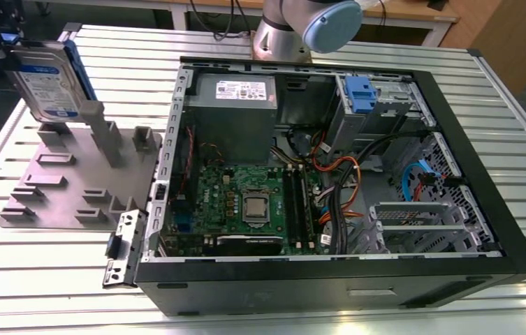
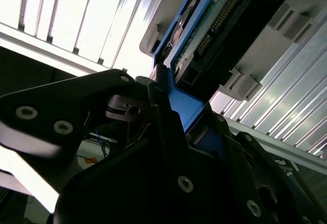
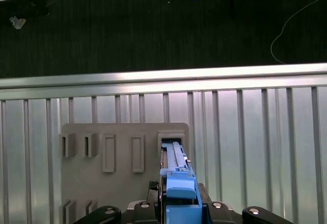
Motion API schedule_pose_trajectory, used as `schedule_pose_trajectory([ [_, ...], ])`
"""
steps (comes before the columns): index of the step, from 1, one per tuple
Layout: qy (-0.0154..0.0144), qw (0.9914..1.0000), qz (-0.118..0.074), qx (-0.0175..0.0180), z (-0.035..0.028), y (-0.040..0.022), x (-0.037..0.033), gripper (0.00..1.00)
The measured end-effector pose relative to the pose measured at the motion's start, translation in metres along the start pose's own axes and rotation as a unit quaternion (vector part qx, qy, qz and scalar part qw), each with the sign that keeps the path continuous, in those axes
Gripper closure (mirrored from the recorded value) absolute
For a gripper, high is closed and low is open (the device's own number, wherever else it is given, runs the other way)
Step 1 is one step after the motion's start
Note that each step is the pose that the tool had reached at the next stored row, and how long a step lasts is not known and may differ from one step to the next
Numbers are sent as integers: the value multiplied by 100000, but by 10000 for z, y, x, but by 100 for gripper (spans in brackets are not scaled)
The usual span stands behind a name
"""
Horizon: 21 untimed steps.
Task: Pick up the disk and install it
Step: 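Pick up the disk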
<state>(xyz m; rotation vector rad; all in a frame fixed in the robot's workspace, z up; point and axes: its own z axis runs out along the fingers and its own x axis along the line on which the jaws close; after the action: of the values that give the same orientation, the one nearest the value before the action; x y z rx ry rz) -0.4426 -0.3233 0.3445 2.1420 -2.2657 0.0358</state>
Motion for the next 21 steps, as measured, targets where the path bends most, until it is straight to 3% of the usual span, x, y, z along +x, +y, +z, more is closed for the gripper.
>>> schedule_pose_trajectory([
  [21,-2,100000,2,9,-84,0,3,63],
])
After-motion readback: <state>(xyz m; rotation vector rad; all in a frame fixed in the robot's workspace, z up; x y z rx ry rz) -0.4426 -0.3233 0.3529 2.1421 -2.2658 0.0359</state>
